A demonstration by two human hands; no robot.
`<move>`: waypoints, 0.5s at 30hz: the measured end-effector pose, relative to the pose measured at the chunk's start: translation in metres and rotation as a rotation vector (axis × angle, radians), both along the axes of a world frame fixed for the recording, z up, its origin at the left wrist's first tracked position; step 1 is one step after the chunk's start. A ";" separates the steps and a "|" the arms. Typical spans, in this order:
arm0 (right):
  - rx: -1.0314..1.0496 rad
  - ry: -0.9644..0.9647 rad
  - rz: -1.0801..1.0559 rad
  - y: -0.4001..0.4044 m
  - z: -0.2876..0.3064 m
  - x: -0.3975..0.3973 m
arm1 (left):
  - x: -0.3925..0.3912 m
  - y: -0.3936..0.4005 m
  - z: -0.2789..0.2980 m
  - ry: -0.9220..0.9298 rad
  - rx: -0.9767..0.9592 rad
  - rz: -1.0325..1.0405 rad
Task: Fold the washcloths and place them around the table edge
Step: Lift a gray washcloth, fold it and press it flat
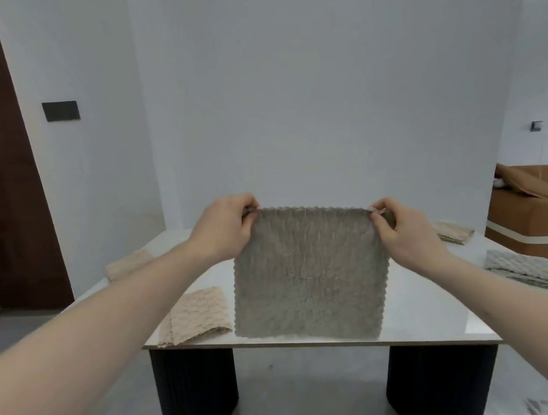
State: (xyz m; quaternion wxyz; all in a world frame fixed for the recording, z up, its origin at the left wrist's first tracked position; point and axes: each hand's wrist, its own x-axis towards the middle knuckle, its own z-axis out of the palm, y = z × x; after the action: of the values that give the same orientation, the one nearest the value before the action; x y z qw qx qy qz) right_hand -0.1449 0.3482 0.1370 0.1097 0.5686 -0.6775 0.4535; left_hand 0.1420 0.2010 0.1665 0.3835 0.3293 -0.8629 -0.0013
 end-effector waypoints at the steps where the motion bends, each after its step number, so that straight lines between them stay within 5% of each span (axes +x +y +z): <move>1: -0.001 0.006 -0.005 -0.003 0.004 -0.002 | -0.002 -0.004 0.005 -0.007 -0.007 0.009; 15: 0.212 0.045 -0.181 -0.099 -0.053 -0.058 | -0.065 -0.081 -0.058 -0.175 0.127 0.267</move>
State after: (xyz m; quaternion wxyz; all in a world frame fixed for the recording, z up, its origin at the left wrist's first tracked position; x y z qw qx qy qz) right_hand -0.2033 0.2496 0.0842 0.1048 0.5235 -0.7675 0.3549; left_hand 0.0767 0.1201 0.1088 0.2819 0.4635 -0.8397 0.0237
